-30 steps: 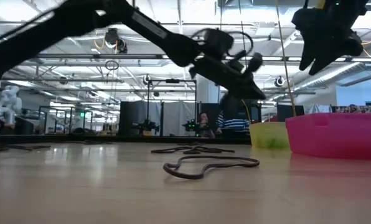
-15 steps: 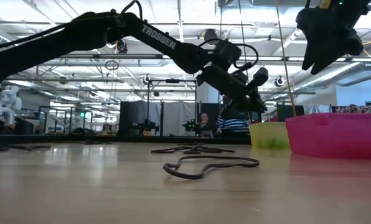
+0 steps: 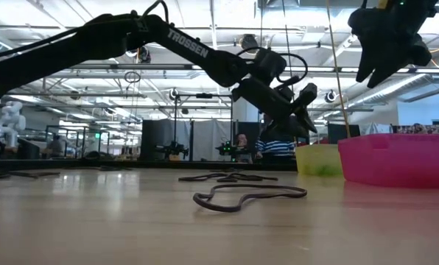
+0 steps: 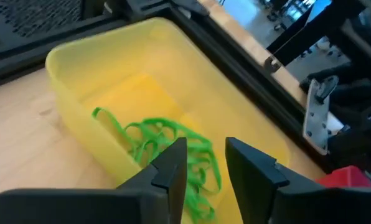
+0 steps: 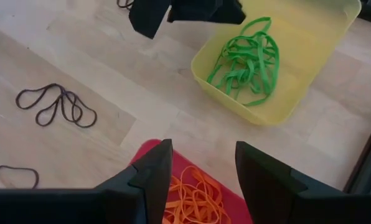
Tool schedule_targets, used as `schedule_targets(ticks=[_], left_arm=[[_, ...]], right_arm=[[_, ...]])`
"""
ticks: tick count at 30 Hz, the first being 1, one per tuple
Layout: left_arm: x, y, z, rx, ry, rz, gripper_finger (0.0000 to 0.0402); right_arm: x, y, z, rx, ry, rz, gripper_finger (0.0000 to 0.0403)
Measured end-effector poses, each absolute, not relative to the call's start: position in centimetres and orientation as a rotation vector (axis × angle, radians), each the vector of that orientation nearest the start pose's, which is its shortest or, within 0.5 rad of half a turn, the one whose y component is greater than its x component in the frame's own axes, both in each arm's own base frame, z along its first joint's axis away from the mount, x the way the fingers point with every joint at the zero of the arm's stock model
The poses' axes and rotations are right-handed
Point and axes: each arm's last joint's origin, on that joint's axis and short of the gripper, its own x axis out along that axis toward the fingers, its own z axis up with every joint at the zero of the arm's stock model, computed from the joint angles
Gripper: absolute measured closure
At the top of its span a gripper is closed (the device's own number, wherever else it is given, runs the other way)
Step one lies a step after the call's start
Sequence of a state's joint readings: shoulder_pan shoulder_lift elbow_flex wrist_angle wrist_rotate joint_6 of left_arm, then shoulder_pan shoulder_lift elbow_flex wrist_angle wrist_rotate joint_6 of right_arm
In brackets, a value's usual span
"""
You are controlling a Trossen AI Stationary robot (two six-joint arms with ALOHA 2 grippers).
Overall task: Sort rubber bands into baskets
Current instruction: Put the green rubber band into the yellow bin
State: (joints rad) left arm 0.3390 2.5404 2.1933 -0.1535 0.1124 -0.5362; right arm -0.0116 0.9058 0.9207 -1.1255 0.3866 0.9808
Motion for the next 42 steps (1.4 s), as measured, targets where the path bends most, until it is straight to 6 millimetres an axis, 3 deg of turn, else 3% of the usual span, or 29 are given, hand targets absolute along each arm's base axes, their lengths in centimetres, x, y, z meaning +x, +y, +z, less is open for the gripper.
schedule_targets(ticks=[5, 10, 15, 23, 28, 34, 42], left_arm=[[53.9, 18.8, 18.1, -0.698, 0.461, 0.230, 0.0277], [53.8, 18.5, 19.8, -0.825, 0.515, 0.021, 0.0277], [53.3, 17.0, 21.6, -0.768, 0.632, -0.064, 0.0277], [48.7, 14.9, 27.2, -0.575, 0.872, -0.051, 0.0277], [45.3, 11.7, 30.4, -0.421, 1.072, -0.017, 0.0277], [42.3, 6.4, 31.5, -0.270, 1.380, 0.022, 0.0277], [40.7, -0.9, 32.7, -0.198, 1.429, -0.021, 0.0277]], right_arm=[[14.5, -1.2, 29.1, 0.681, 0.805, -0.827, 0.0234], [15.0, -1.2, 29.3, 0.679, 0.768, -0.785, 0.0234], [15.5, -1.2, 29.7, 0.647, 0.724, -0.734, 0.0234], [16.1, -1.2, 30.0, 0.605, 0.697, -0.672, 0.0234], [16.6, -1.1, 30.0, 0.575, 0.700, -0.646, 0.0234], [17.9, -1.2, 29.5, 0.503, 0.721, -0.617, 0.0234], [21.3, -0.9, 28.7, 0.363, 0.708, -0.490, 0.0234]])
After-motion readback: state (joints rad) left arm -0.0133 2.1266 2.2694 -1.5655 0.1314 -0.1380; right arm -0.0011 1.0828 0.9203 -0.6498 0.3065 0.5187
